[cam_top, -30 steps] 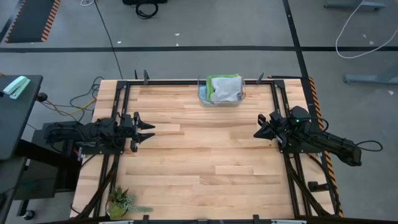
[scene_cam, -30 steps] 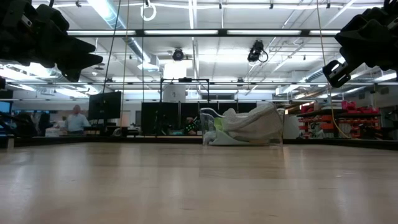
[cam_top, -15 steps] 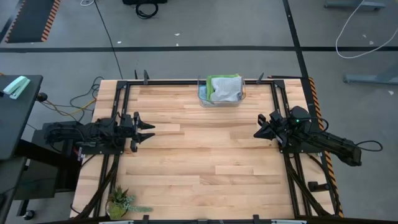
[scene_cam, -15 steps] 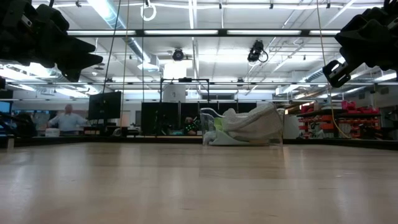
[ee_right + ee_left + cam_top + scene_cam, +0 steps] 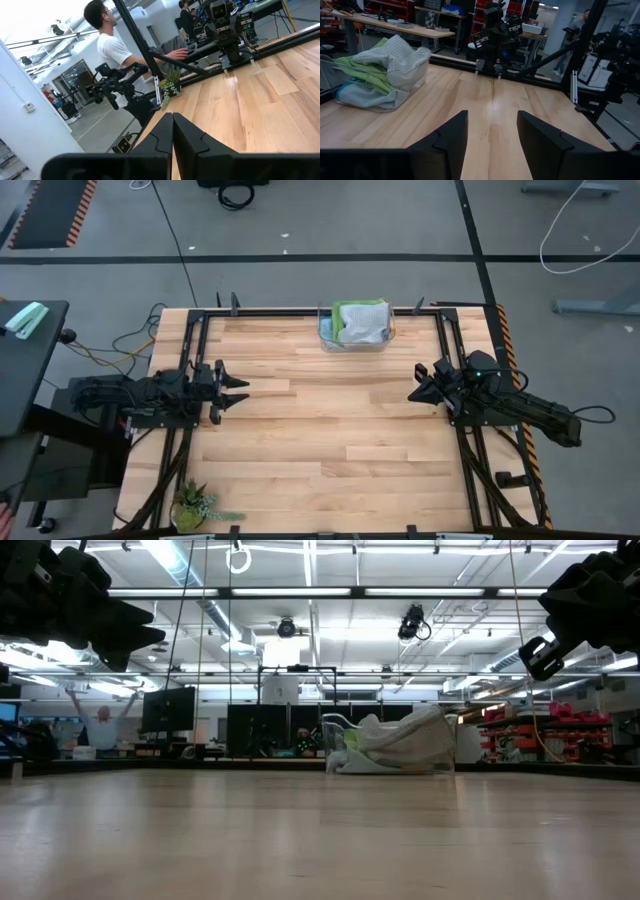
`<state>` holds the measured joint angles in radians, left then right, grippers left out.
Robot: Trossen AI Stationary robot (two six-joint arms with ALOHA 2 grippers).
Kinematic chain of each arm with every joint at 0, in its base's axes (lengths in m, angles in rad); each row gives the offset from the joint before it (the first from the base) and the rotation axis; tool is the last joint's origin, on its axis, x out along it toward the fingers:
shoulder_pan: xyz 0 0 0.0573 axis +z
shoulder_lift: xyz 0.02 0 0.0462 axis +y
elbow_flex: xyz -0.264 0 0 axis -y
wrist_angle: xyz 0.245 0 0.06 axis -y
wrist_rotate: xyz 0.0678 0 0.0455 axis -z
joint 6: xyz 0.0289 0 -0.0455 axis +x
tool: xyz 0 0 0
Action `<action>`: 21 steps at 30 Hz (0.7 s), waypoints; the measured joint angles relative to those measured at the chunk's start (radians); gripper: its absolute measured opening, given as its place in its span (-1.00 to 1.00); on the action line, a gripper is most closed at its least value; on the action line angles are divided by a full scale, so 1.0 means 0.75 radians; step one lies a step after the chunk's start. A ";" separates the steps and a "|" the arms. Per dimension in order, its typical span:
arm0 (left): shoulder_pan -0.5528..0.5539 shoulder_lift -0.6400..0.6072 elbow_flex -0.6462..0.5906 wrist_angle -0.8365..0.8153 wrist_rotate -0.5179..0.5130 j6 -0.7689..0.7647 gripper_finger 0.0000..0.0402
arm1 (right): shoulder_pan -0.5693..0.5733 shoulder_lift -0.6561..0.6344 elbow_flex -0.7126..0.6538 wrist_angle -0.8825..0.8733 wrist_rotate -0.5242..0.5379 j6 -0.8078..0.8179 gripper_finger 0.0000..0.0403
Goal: Fold microfiber towels
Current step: Return to Home Position
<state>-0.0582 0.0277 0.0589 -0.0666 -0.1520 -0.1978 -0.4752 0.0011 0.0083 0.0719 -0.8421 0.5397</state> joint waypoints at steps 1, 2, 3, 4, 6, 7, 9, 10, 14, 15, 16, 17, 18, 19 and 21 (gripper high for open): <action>0.000 0.000 0.000 0.000 0.000 0.000 -0.12 | 0.000 0.000 0.000 0.000 0.000 0.000 -0.92; 0.000 0.000 0.000 0.000 0.000 0.001 -0.12 | 0.000 0.000 0.000 0.000 0.000 0.000 -0.92; 0.000 0.000 0.000 0.000 0.000 0.001 -0.12 | 0.000 0.000 0.000 0.000 0.000 0.000 -0.92; 0.000 0.000 0.000 0.000 0.000 0.000 -0.12 | 0.000 0.000 0.000 0.001 0.000 0.000 -0.92; 0.000 0.000 0.000 0.000 0.000 0.001 -0.11 | 0.000 0.000 0.000 0.000 0.000 0.000 -0.92; 0.000 0.000 0.000 0.000 0.000 0.001 -0.10 | 0.000 0.000 0.000 0.000 0.000 0.000 -0.92; 0.000 0.000 0.000 0.000 0.000 0.001 -0.10 | 0.000 0.000 0.000 0.000 0.000 0.000 -0.92; 0.000 0.000 0.000 0.000 0.000 0.001 -0.10 | 0.000 0.000 0.000 0.000 0.000 0.000 -0.92; 0.000 0.000 0.000 0.000 0.000 0.001 -0.12 | 0.000 0.000 0.000 0.001 0.000 0.000 -0.92; 0.000 0.000 0.000 0.000 0.000 0.000 -0.12 | 0.000 0.000 0.000 0.000 0.000 0.000 -0.92; 0.000 0.000 0.000 0.000 0.000 0.000 -0.12 | 0.000 0.000 0.000 0.000 0.000 0.000 -0.92; -0.001 0.000 0.000 0.000 0.000 0.001 -0.12 | 0.000 0.000 0.000 0.000 0.000 0.000 -0.92; -0.001 0.000 0.000 0.000 0.000 0.001 -0.11 | 0.000 0.000 0.000 0.000 0.000 0.000 -0.92; -0.001 0.000 0.000 0.000 0.000 0.000 -0.11 | 0.000 0.000 0.000 0.001 -0.001 0.000 -0.92; -0.001 0.000 0.000 0.000 0.000 0.001 -0.10 | 0.000 0.000 0.000 0.001 0.000 0.000 -0.92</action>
<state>-0.0586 0.0280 0.0589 -0.0666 -0.1520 -0.1971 -0.4755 0.0013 0.0084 0.0723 -0.8421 0.5400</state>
